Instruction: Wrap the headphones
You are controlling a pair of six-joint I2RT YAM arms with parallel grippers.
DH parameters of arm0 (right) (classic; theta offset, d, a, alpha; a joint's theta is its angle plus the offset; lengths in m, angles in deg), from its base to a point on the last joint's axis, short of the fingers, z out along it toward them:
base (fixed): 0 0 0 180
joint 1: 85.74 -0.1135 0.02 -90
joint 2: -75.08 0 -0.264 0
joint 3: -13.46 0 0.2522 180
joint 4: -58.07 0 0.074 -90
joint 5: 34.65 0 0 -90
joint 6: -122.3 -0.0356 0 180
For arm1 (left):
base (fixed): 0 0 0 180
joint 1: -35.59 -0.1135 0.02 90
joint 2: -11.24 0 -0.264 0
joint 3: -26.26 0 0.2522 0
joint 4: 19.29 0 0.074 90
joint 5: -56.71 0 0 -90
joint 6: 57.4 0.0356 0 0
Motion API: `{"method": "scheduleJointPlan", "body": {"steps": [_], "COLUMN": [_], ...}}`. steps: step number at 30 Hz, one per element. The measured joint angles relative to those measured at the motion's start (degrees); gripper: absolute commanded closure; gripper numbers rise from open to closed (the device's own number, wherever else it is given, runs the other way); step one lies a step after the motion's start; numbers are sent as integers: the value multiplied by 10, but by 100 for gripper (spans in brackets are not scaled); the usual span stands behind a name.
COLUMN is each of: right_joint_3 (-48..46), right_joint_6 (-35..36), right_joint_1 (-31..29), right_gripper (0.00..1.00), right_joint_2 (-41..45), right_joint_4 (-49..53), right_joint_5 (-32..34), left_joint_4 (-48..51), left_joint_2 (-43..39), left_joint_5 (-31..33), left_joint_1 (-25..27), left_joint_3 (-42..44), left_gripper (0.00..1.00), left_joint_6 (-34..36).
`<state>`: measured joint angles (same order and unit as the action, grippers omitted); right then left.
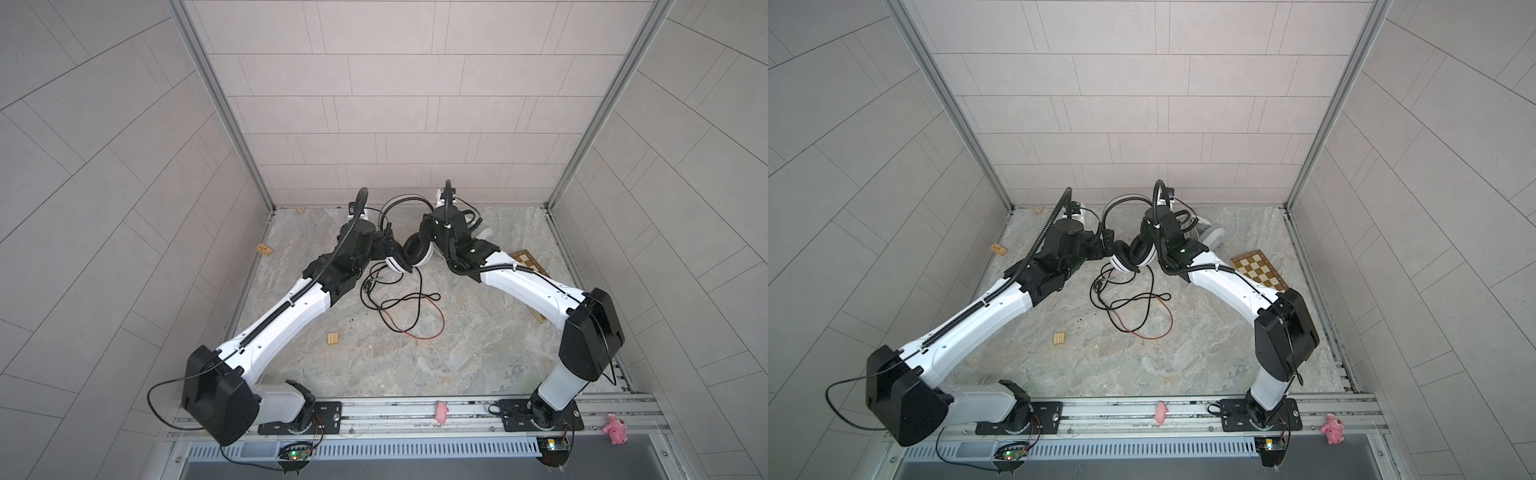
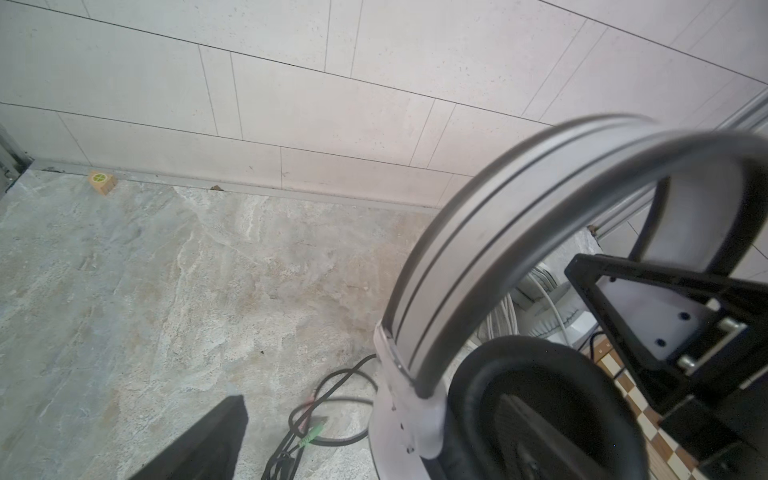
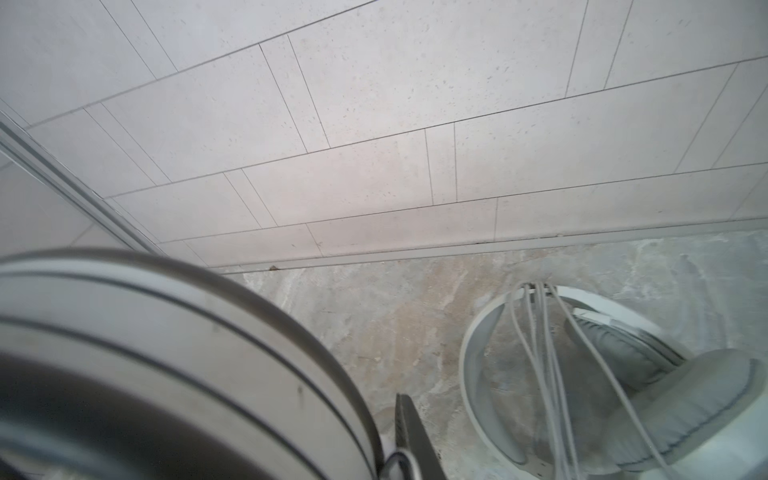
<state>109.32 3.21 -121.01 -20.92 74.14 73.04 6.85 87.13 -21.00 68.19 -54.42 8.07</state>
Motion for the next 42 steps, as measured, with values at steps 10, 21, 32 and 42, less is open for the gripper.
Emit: {"method": "scheduleJointPlan", "body": {"steps": [10,21,32,42], "right_joint_3": [84,122,123,117], "right_joint_6": [114,228,278,280], "right_joint_1": [2,2,-14,-17], "right_gripper": [92,92,91,75], "right_joint_2": [0,0,0,0], "right_joint_4": [134,264,312,292], "right_joint_5": [-4,-54,-106,-132], "left_joint_4": [19,132,184,217], "left_joint_2": [21,113,129,139], "left_joint_5": [-49,-126,-108,-96], "left_joint_1": [0,-4,-5,-1], "left_joint_3": [-49,-177,-193,-199], "left_gripper": [4,17,41,94], "left_joint_6": [65,178,207,225]}}
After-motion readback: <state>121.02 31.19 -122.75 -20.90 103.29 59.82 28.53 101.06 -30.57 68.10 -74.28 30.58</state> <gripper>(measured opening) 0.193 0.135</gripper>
